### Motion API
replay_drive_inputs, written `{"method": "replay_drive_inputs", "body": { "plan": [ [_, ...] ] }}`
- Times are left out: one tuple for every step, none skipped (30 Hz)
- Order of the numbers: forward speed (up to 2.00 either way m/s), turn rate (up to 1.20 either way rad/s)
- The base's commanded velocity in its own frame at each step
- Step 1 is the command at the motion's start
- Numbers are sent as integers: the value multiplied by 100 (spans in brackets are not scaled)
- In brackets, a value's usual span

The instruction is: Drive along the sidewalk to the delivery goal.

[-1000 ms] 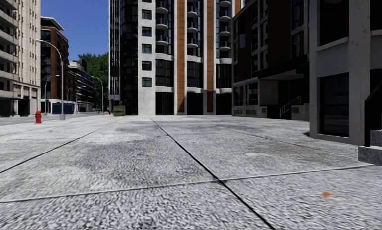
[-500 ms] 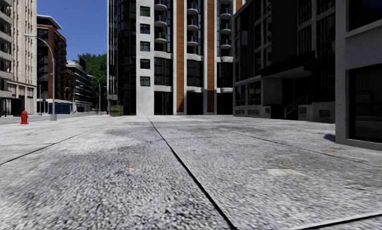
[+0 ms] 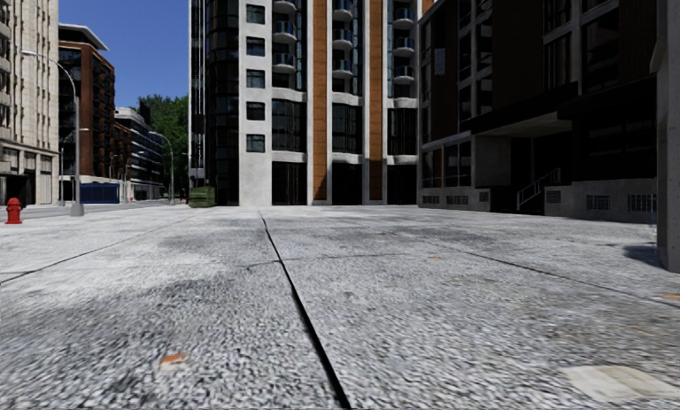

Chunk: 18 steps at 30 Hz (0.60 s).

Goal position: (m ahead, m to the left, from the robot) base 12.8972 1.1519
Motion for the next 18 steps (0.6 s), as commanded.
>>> {"method": "replay_drive_inputs", "body": {
  "plan": [
    [200, 0],
    [200, 0],
    [200, 10],
    [200, 16],
    [200, 18],
    [200, 18],
    [200, 19],
    [200, 19],
    [200, 19],
    [200, 19],
    [200, 19],
    [200, 19],
    [200, 19],
    [200, 19],
    [200, 19],
    [200, 19],
    [200, 19],
    [200, 19]
  ]
}}
